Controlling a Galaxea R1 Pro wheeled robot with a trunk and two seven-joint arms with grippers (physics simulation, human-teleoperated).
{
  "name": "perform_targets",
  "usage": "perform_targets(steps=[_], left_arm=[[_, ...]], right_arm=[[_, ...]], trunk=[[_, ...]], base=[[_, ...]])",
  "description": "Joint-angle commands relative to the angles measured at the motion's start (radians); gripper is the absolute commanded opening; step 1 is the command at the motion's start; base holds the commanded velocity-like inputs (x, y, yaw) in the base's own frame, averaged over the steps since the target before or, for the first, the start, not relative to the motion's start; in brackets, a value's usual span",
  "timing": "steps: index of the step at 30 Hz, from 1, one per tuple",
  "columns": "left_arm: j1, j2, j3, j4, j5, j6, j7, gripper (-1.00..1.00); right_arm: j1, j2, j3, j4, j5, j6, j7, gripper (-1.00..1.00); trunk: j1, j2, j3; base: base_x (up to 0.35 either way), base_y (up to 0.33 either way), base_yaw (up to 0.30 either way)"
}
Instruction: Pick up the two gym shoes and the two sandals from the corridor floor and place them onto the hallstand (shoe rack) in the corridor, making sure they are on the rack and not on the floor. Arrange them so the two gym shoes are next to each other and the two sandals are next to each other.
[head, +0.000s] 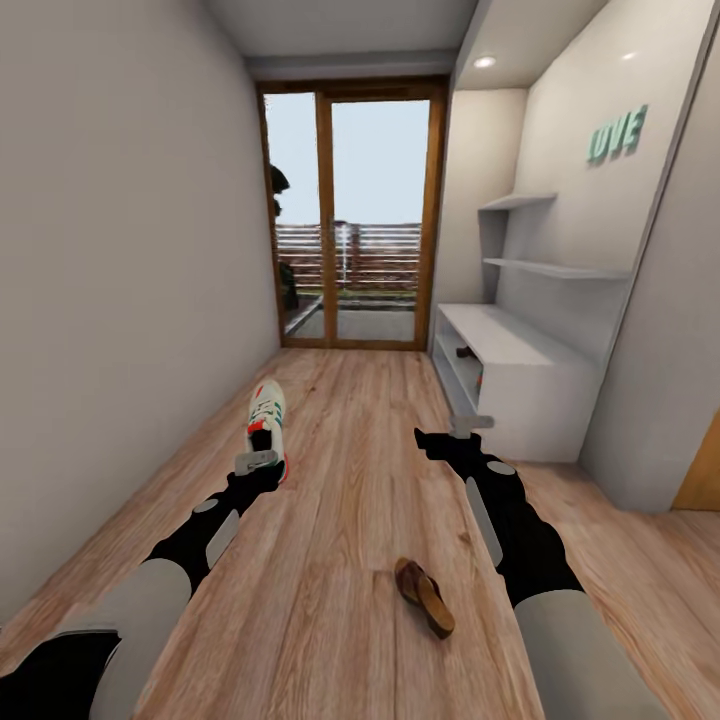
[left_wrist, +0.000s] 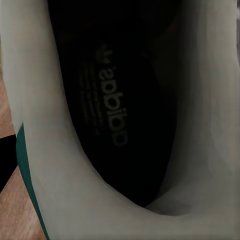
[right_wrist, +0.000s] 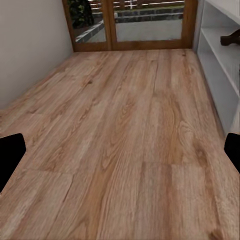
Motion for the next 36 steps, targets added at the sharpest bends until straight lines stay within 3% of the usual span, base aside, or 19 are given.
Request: perform_targets(steps=[1,26,36], left_arm=[[-0.001,0.0,0.003,0.001,0.009,-0.001,-0.007,-1.0],[-0.001,-0.001,0.003,0.001,0.008,-0.001,-0.008,-1.0],[-0.001,-0.001,0.003,0.001,0.008,-0.001,-0.007,-1.0]], right_arm=[[0.0,0.0,-0.001,-0.001,-0.001,0.005,0.003,1.0],[0.0,0.0,-0.003,0.002,0.0,0.005,0.004,1.0],[0.0,0.0,-0.001,0.002,-0.001,0.005,0.004,1.0]], trunk=[[0.0,0.0,-0.001],[0.0,0.0,-0.001],[0.0,0.0,-0.001]], base=[[0.078,-0.019,0.062],[0.103,-0.075,0.006],[0.243,-0.205,0.0]])
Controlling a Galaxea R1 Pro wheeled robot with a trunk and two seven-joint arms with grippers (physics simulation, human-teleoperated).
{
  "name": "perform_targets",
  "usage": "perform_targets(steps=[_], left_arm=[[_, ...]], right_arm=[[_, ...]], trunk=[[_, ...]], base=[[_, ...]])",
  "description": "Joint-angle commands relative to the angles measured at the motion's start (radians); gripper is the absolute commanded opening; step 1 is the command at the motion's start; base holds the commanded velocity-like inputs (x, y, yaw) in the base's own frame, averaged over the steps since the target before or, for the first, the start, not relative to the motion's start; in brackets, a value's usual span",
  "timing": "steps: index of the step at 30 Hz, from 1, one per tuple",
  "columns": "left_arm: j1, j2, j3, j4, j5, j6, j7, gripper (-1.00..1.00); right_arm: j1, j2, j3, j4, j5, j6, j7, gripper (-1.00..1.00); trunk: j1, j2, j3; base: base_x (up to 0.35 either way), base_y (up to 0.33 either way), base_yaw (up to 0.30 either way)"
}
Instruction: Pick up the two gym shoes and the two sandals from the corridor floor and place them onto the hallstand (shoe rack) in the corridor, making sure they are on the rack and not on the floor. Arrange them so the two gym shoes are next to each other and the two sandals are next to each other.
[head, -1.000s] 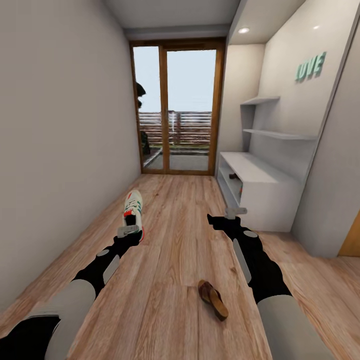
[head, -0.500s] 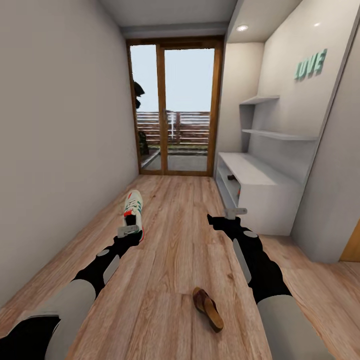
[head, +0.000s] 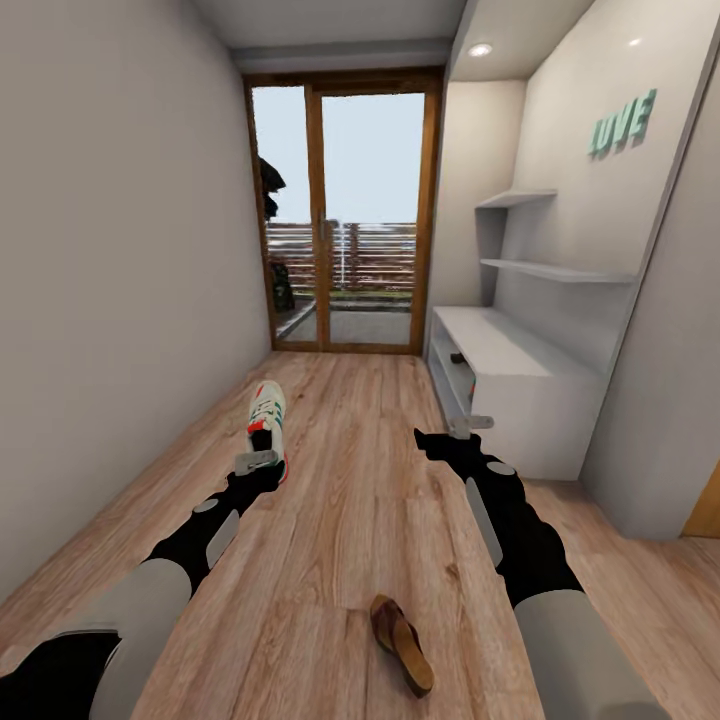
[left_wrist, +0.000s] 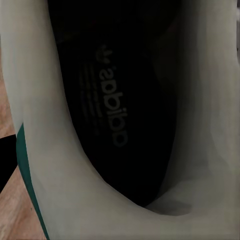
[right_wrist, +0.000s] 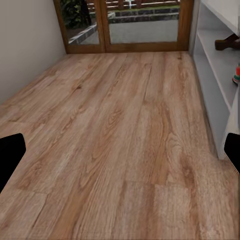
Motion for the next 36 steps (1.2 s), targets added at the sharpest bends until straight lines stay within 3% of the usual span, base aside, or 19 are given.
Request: perform_targets(steps=[1,15,33,36], left_arm=[[-0.001,0.0,0.003,0.001,0.009,-0.001,-0.007,-1.0],[-0.001,0.0,0.003,0.002,0.009,-0.001,-0.007,-1.0],[-0.001,0.0,0.003,0.001,0.009,-0.001,-0.007,-1.0],[-0.001,0.001,0.003,-0.001,0.007,0.002,-0.007,-1.0]], right_arm=[[0.0,0.0,-0.001,-0.002,-0.001,0.005,0.003,1.0],[0.0,0.0,-0.001,-0.004,0.0,0.005,0.001,1.0],[0.0,0.0,-0.001,-0.002,0.0,0.005,0.002,1.0],[0.0,0.0,-0.002,0.05,-0.001,-0.003,0.002,1.0]], trunk=[[0.0,0.0,-0.001],[0.0,0.0,-0.001],[0.0,0.0,-0.001],[0.0,0.0,-0.001]], base=[[0.276,-0.251,0.0],[0.229,-0.202,0.0],[0.012,-0.005,0.091],[0.0,0.0,0.0]])
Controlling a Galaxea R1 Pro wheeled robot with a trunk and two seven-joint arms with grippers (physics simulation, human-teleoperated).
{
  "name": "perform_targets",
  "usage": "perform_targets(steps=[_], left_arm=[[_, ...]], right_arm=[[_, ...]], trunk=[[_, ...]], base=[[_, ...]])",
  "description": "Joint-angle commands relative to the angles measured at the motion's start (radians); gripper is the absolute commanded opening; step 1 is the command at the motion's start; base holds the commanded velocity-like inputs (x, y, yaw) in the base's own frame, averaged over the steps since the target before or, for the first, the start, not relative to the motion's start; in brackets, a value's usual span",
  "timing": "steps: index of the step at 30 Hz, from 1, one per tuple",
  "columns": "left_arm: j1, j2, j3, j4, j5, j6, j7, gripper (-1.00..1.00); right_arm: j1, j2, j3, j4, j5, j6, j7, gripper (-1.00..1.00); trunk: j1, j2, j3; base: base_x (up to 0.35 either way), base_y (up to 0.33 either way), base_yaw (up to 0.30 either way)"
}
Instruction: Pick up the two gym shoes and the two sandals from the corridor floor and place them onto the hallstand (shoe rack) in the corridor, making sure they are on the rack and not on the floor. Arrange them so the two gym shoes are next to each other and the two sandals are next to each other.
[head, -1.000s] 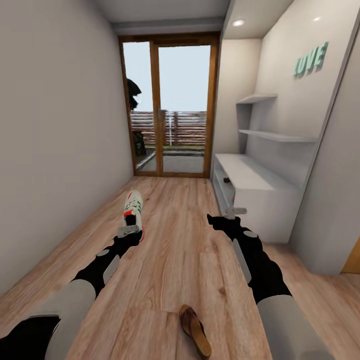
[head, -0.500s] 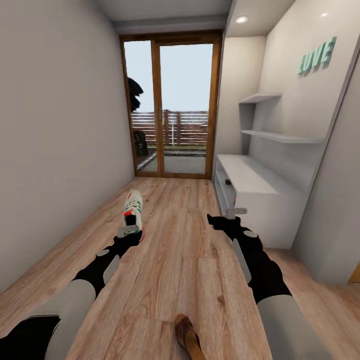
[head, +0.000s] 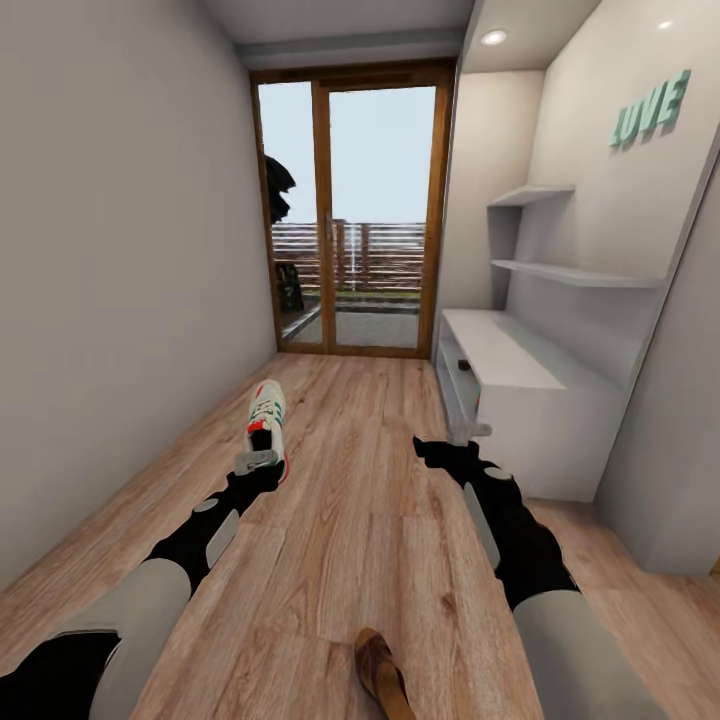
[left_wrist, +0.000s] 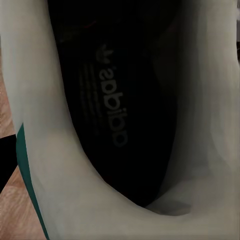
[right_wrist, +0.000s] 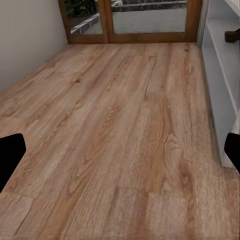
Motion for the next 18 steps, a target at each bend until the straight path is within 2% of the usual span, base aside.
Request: perform_targets(steps=[1,4,6,7,8,13,18], left_arm=[[-0.001,0.0,0.003,0.001,0.009,-0.001,-0.007,-1.0],[-0.001,0.001,0.004,0.001,0.008,-0.001,-0.007,-1.0],[-0.001,0.001,0.004,0.0,0.008,0.005,-0.007,-1.0],[-0.001,0.001,0.004,-0.002,0.007,0.029,-0.008,-1.0],[-0.001,0.002,0.003,-0.003,0.007,0.039,-0.009,-1.0],[-0.001,0.002,0.003,-0.004,0.007,0.054,-0.01,-1.0],[-0.001,0.004,0.003,-0.004,0.007,0.057,-0.01,-1.0]], right_arm=[[0.0,0.0,0.0,0.032,0.0,-0.008,0.003,1.0],[0.0,0.001,0.001,0.129,0.0,-0.075,0.002,1.0],[0.0,0.001,0.001,0.215,0.0,-0.145,0.002,1.0],[0.0,0.002,0.001,0.331,0.0,-0.215,0.001,1.0],[0.0,0.002,0.001,0.383,0.0,-0.241,0.0,1.0],[0.0,0.003,0.0,0.466,0.0,-0.278,-0.001,1.0],[0.0,0.002,0.0,0.486,-0.001,-0.286,-0.001,1.0]], trunk=[[0.0,0.0,-0.001],[0.0,0.0,-0.001],[0.0,0.0,-0.001],[0.0,0.0,-0.001],[0.0,0.0,-0.001],[0.0,0.0,-0.001],[0.0,0.0,-0.001]], base=[[0.0,0.0,0.0],[0.0,0.0,0.0],[0.0,0.0,0.0],[0.0,0.0,0.0],[0.0,0.0,0.0],[0.0,0.0,0.0],[0.0,0.0,0.0]])
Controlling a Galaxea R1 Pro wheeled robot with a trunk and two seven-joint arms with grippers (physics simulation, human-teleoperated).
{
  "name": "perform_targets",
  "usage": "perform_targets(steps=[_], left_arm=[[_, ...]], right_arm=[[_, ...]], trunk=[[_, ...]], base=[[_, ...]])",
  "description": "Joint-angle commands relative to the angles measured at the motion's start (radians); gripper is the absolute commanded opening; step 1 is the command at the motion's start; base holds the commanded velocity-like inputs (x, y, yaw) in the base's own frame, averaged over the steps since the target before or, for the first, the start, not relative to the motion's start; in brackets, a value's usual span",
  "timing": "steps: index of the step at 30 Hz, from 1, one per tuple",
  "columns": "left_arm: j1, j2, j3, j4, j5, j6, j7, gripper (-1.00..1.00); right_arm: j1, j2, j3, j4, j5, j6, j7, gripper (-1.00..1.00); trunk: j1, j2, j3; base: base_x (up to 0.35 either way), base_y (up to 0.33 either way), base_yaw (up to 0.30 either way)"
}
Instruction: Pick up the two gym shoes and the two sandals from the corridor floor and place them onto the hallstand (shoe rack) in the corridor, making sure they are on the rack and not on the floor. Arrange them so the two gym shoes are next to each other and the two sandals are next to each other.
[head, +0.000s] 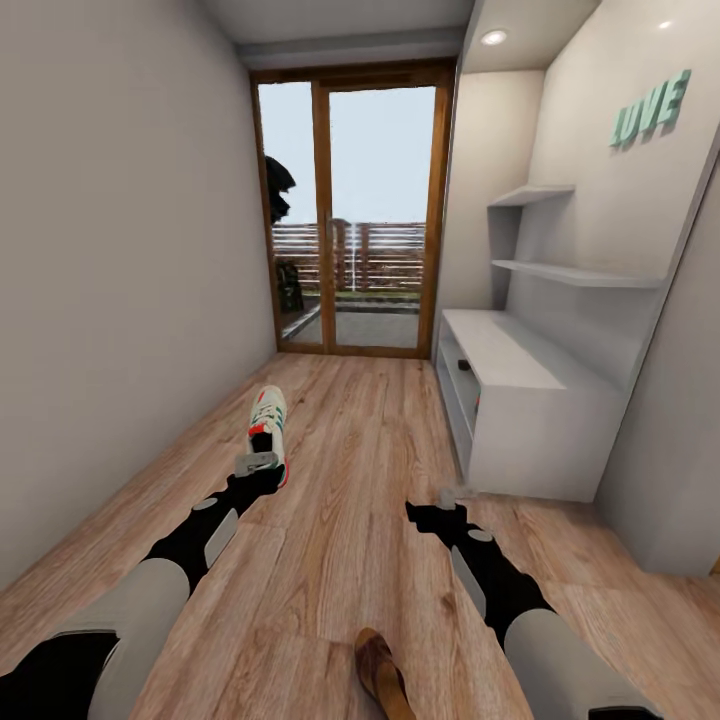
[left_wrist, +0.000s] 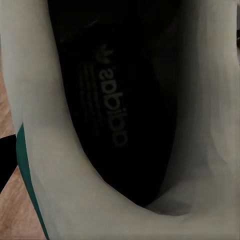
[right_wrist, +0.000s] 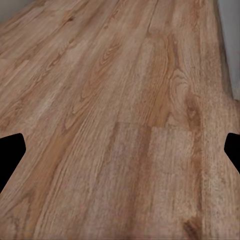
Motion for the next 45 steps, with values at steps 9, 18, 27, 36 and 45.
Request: perform_targets(steps=[9,18,27,36,45], left_arm=[[-0.001,0.0,0.003,0.001,0.008,0.0,-0.007,-1.0],[-0.001,0.0,0.002,0.001,0.008,-0.001,-0.007,-1.0],[-0.001,0.0,0.004,-0.004,0.007,0.0,-0.007,-1.0],[-0.002,-0.002,0.003,-0.035,0.005,0.0,-0.007,-1.0],[-0.005,0.002,0.003,-0.106,0.003,0.03,-0.005,-1.0]], right_arm=[[0.0,0.002,0.0,0.002,-0.001,0.004,0.002,1.0],[0.0,0.002,0.0,0.002,-0.001,0.004,0.002,1.0],[0.0,0.001,-0.001,0.069,0.0,0.002,0.002,1.0],[0.0,0.001,0.0,0.21,0.001,0.0,0.005,1.0],[0.001,0.001,0.0,0.444,0.0,-0.387,0.005,1.0]], trunk=[[0.0,0.0,-0.001],[0.004,-0.003,-0.04],[0.008,-0.005,-0.089],[0.012,-0.007,-0.137],[0.014,-0.008,-0.167]], base=[[0.0,0.0,0.156],[0.0,0.0,0.075],[0.0,0.0,0.096],[0.0,0.0,0.162],[0.0,0.0,0.143]])
